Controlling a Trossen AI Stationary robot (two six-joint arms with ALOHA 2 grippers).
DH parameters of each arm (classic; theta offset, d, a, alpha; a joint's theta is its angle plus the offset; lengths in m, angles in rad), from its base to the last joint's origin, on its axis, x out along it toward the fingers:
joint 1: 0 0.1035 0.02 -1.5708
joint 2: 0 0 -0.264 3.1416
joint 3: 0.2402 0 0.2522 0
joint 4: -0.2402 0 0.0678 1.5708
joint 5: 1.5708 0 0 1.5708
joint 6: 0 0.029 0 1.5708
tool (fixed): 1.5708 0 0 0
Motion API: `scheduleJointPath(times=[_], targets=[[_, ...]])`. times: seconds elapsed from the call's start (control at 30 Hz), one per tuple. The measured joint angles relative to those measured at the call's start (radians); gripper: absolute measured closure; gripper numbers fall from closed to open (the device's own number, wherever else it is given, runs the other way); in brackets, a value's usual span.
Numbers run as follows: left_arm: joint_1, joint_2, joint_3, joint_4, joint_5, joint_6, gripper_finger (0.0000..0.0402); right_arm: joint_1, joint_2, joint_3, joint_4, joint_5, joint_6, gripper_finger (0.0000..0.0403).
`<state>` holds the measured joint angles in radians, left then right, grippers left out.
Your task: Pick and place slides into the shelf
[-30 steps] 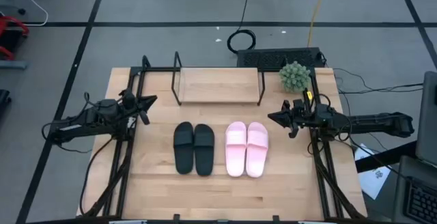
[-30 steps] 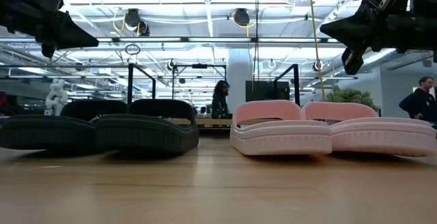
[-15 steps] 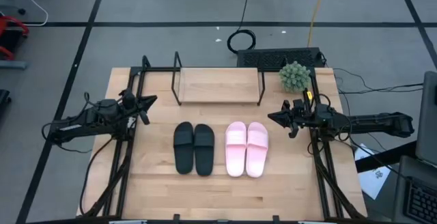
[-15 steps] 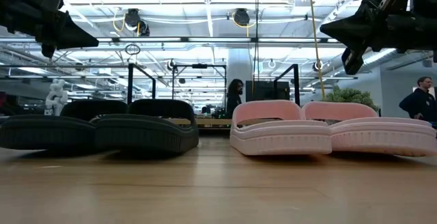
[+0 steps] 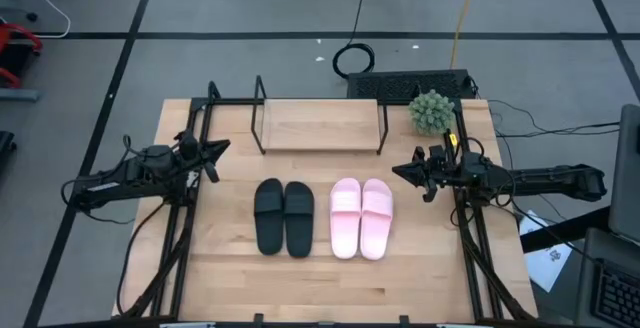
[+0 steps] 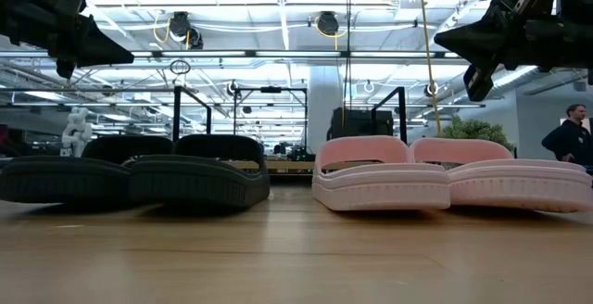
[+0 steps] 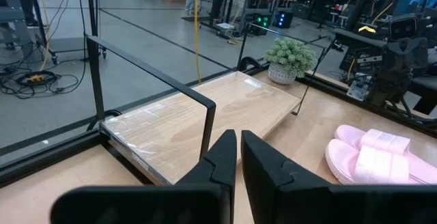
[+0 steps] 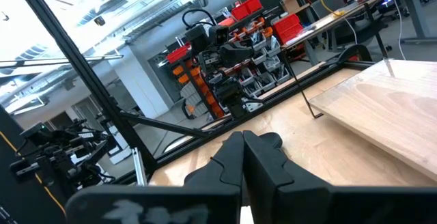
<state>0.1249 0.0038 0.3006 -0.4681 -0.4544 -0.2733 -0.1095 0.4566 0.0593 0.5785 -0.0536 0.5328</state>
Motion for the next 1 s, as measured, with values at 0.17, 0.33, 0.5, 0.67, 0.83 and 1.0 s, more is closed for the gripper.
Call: scheduleJointPath(times=[0.17, 0.33, 0.5, 0.67, 0.83, 1.0], targets=[[0.0, 0.0, 0.0, 0.0, 0.0, 0.0, 0.0378, 0.0, 0.0, 0.0, 0.0, 0.002, 0.001, 0.0403], [0.0, 0.0, 0.0, 0.0, 0.0, 0.0, 0.0378, 0.0, 0.0, 0.0, 0.0, 0.0, 0.004, 0.0403], [0.0, 0.0, 0.0, 0.001, -0.023, 0.042, 0.0378, 0.0, 0.0, 0.0, 0.011, 0.0, 0.002, 0.0403], [0.0, 0.0, 0.0, 0.009, -0.028, -0.027, 0.0378, 0.0, 0.0, 0.0, 0.089, 0.005, -0.036, 0.0403], [0.0, 0.0, 0.0, 0.096, -0.071, -0.129, 0.0378, 0.0, 0.0, 0.0, 0.213, 0.039, -0.098, 0.0403], [0.0, 0.0, 0.0, 0.198, -0.07, -0.2, 0.0378, 0.0, 0.0, 0.0, 0.318, 0.105, -0.1, 0.0403]])
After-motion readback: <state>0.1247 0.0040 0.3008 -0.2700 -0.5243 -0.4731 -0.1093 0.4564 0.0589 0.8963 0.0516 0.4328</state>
